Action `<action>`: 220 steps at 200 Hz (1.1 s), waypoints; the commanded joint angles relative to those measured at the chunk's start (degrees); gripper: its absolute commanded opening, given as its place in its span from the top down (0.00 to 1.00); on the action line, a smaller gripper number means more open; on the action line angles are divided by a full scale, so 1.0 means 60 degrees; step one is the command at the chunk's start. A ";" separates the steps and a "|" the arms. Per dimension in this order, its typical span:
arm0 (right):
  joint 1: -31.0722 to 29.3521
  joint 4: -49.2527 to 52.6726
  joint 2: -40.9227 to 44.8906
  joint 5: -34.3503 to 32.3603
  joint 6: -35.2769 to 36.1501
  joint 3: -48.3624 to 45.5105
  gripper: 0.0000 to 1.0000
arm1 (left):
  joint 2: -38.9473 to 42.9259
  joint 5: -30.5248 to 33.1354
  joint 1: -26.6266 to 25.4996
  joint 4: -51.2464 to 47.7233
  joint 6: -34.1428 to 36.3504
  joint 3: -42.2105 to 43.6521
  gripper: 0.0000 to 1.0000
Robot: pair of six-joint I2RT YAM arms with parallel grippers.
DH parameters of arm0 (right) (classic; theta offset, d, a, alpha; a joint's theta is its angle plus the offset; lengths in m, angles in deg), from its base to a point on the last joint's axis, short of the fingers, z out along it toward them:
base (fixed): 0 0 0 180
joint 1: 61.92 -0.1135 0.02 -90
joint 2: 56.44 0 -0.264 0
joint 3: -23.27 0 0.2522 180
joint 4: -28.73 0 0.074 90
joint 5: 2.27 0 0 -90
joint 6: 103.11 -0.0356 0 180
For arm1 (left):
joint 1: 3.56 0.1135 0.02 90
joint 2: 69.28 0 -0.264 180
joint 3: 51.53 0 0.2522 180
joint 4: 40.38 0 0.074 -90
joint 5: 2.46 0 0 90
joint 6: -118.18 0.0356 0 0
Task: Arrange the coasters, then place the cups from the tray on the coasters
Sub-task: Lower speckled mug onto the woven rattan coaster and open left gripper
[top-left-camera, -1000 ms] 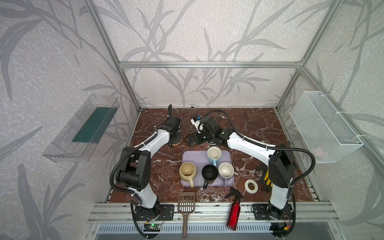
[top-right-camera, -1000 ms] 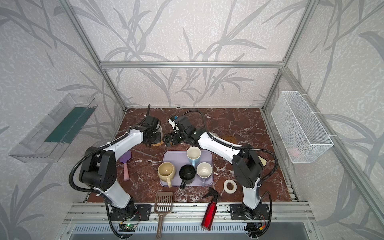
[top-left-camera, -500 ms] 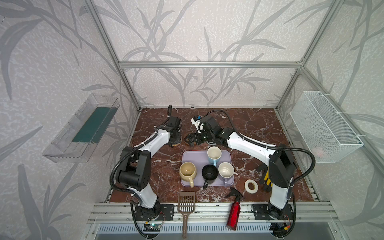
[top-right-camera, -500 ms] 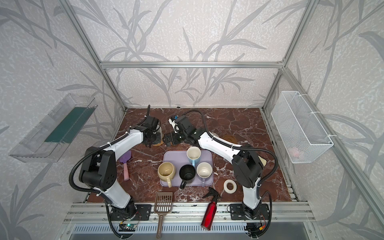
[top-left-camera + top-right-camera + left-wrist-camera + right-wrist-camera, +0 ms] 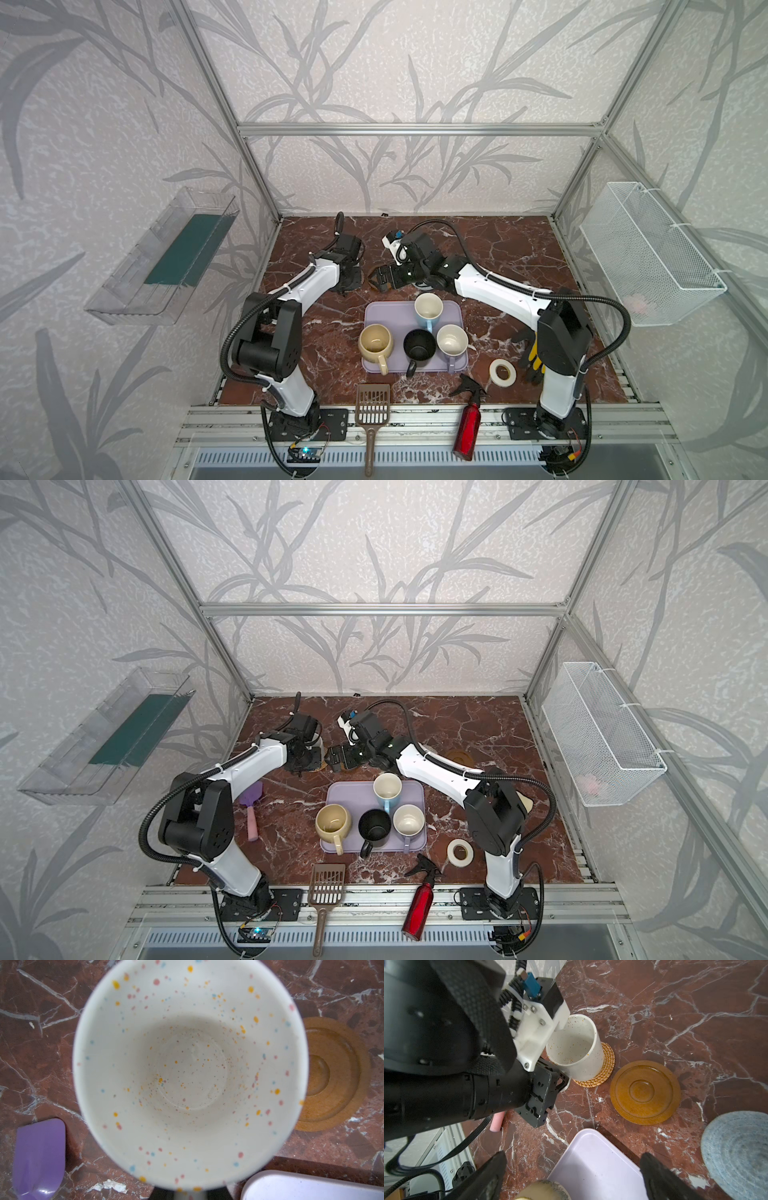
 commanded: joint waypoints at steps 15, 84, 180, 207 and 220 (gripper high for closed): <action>0.0059 -0.0253 0.0144 0.0124 -0.0139 -0.0172 0.00 | 0.0143 0.0112 0.0036 0.0257 -0.0118 -0.0033 1.00; 0.0059 -0.0260 0.0186 0.0105 -0.0168 -0.0195 0.00 | 0.0438 0.0339 0.0038 0.0212 -0.0188 -0.0135 1.00; 0.0068 -0.0190 0.0110 0.0091 -0.0137 -0.0089 0.00 | 0.0620 0.0159 0.0038 0.0470 -0.0333 -0.0413 1.00; 0.0060 -0.0109 0.0088 0.0048 -0.0064 -0.0063 0.00 | 0.0361 -0.0007 0.0038 0.0651 -0.0316 -0.0425 1.00; 0.0059 -0.0057 0.0072 0.0033 -0.0024 -0.0033 0.00 | 0.0263 -0.0008 0.0038 0.0608 -0.0294 -0.0471 1.00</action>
